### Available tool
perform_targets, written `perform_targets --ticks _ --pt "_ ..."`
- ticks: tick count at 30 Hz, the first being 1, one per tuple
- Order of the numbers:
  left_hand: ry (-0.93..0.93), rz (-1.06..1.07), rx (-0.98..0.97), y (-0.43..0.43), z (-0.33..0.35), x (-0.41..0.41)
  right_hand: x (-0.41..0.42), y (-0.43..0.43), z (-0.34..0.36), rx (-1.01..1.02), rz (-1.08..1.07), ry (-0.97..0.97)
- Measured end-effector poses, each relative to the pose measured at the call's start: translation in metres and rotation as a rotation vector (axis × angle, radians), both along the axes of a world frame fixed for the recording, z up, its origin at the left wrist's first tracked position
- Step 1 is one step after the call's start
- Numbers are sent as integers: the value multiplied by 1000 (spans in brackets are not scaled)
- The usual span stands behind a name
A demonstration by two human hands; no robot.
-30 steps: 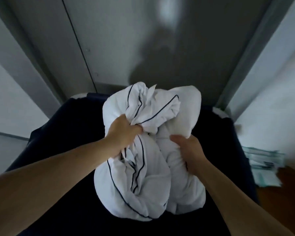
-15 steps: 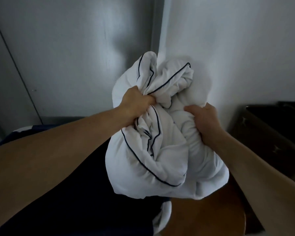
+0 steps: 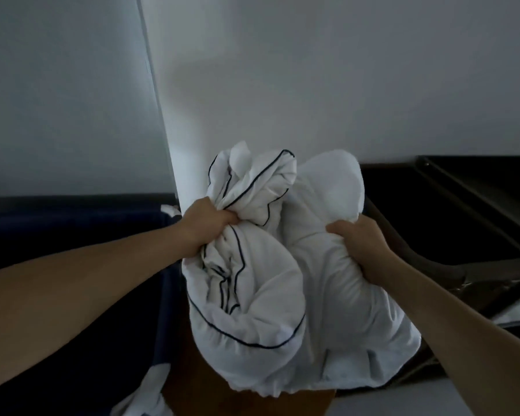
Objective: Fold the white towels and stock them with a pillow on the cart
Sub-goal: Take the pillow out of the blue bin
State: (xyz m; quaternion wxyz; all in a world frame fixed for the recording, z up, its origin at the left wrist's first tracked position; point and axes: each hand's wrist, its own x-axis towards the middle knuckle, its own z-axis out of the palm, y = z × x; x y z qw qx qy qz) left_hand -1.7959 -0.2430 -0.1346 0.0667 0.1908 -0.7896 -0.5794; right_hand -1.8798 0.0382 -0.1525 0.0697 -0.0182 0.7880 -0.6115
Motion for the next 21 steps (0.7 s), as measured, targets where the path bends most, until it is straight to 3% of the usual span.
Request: perform_targets --ticks 8,13,15,17,19,21 --pt "-241 133 -106 -45 -54 9 -71 63 -174 133 63 -252" --pt "-422 31 -190 -52 -90 16 -76 56 -258 744 312 -412" --pt "-434 32 -169 -51 -100 12 -73 42 -264 973 369 -281" --pt "-458 55 -144 -52 -104 5 -66 24 -262 1145 482 57" --pt "-477 78 -142 -53 -105 0 -58 3 -260 1108 710 273" --pt "-451 130 -103 -54 -102 -5 -50 -18 -261 1040 910 295"
